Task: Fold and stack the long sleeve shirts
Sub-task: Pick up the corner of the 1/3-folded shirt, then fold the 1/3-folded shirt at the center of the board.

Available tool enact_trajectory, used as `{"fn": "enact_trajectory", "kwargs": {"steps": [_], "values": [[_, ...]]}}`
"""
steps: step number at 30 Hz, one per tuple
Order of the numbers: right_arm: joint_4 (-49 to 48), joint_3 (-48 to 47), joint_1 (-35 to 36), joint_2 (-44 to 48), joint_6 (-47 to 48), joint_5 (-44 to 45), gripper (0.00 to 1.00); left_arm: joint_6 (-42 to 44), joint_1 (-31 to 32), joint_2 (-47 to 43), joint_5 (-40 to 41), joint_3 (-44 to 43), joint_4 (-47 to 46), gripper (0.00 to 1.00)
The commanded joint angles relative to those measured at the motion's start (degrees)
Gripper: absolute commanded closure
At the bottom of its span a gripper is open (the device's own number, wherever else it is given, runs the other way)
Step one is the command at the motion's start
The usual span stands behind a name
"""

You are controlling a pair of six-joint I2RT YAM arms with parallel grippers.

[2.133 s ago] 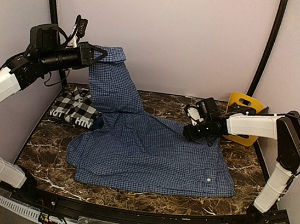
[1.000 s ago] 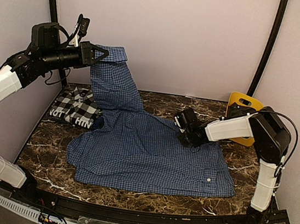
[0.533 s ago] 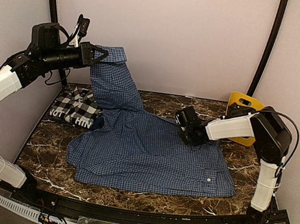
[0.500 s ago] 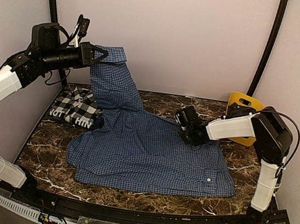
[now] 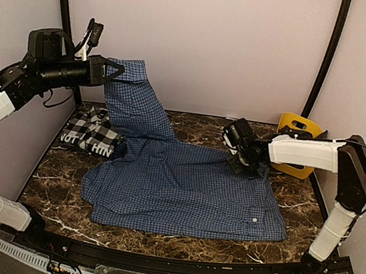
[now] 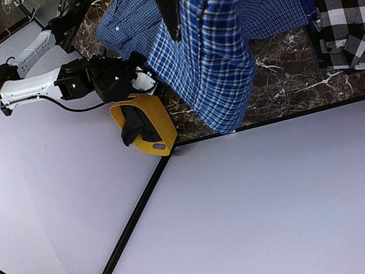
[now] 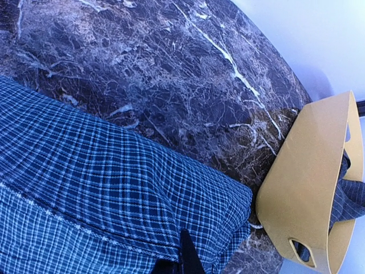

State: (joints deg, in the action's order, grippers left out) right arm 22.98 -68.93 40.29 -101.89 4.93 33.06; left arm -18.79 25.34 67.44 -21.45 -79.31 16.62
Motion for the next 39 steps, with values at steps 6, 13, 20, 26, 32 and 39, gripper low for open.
{"fn": "enact_trajectory", "kwargs": {"steps": [6,13,20,26,32,39], "values": [[16.7,-3.3,2.3,2.1,-4.9,-1.0,1.0,3.5,0.1,-9.0,-1.3,2.6,10.6,1.0],[23.0,-7.7,6.3,1.5,-4.9,3.3,1.0,3.8,0.1,-11.4,-0.2,3.6,13.9,1.0],[29.3,-12.1,8.6,1.1,-6.4,8.4,1.0,5.4,0.1,-13.4,2.8,3.8,14.9,1.0],[34.2,-13.7,9.2,0.2,-8.5,11.5,1.0,7.0,0.1,-12.9,4.8,3.9,16.1,1.0],[33.9,-9.9,9.4,0.0,-10.6,9.1,0.94,8.3,0.1,-12.4,6.3,3.9,16.1,1.0],[27.9,-3.7,9.4,-1.9,-12.5,8.7,0.81,9.6,0.1,-12.7,5.1,4.1,16.0,1.0]]}}
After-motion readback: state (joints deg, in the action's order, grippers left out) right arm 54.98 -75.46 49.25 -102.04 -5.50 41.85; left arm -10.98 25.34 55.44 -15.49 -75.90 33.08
